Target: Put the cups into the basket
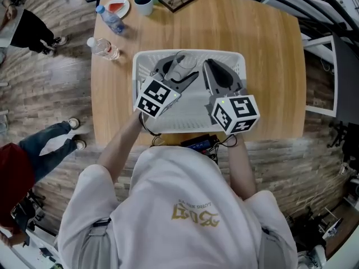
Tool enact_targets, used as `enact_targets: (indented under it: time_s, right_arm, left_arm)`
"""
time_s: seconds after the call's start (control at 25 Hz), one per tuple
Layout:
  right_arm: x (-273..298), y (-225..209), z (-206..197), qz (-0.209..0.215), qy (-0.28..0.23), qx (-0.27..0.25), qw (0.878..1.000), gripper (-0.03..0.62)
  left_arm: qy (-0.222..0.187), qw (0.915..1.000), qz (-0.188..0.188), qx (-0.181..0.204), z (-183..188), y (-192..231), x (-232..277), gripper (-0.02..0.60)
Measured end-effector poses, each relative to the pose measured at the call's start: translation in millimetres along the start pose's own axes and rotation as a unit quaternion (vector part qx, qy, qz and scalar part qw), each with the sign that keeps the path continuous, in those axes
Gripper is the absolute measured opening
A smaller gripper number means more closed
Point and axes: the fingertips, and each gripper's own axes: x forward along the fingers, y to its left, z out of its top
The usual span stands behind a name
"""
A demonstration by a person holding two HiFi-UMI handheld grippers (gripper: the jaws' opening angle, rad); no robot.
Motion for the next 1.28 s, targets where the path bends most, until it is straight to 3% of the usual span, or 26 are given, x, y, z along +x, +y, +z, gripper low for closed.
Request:
enact_targets:
  time_s: [0.32, 0.72, 0.96, 1.28]
  right_arm:
    - [4, 12, -6, 0.033, 0.008, -0.009, 0.999, 0.032]
    - [10, 36, -18, 0.087, 0.024, -0.006, 0.996, 0.051]
    - [15, 47, -38, 0.110, 0.071, -0.026, 0.991, 0.082]
    - [17, 43, -48, 0.099, 0.108, -0.043, 0.988, 0.077]
  left_arm:
    - [0.073, 0.9963, 0.026, 0.037, -29, 1, 12, 0.264]
    - [0.149, 0.9866, 0.008, 0.066, -57, -10, 20, 0.264]
    - [0.166, 0.9824, 0.002, 0.086, -64, -15, 21, 0.264]
    - [0.185, 0.9764, 0.004, 0.111, -70, -16, 22, 0.264]
